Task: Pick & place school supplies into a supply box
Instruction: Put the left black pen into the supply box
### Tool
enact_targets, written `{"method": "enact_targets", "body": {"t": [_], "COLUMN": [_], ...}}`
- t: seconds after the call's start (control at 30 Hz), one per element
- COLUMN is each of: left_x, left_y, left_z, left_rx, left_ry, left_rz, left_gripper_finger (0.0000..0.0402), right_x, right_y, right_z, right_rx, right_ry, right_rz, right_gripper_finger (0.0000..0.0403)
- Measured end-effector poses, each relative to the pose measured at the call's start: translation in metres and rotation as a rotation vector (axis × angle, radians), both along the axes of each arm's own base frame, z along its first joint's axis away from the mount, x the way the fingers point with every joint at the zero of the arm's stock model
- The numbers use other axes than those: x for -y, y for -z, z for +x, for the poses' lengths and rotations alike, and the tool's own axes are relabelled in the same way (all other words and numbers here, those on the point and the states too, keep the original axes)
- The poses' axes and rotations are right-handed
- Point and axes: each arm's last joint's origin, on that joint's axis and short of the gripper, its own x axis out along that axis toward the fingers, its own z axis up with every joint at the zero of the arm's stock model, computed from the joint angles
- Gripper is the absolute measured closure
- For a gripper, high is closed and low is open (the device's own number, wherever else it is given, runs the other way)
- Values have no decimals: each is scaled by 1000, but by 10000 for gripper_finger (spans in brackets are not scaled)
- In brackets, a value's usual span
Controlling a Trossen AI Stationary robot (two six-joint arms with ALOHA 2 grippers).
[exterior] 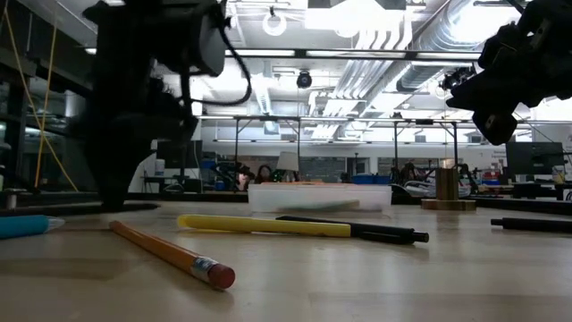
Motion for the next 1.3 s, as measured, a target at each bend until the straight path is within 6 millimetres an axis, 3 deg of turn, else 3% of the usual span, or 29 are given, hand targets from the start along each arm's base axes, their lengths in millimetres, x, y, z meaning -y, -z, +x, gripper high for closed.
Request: {"method": "enact_targets", "body": {"t": [0.33,0.67,1.1,1.3], "left_x": [3,4,-4,-6], "left_y": [-31,-87,-171,-195], "left_z": [10,25,12,13], "left_rx": [-24,38,403,613], "left_ry": [67,156,93,77], "left_rz": [1,54,191,229], "left_gripper_finger": [388,387,385,388], "right_x": [0,0,0,0], "right_y": [0,0,0,-1], "right_z": [0,0,1,1], "right_rx": [0,0,4,12], "right_ry": [0,0,0,11], "right_rz": [0,0,0,-4], "right_gripper_finger": [359,359,359,359]}}
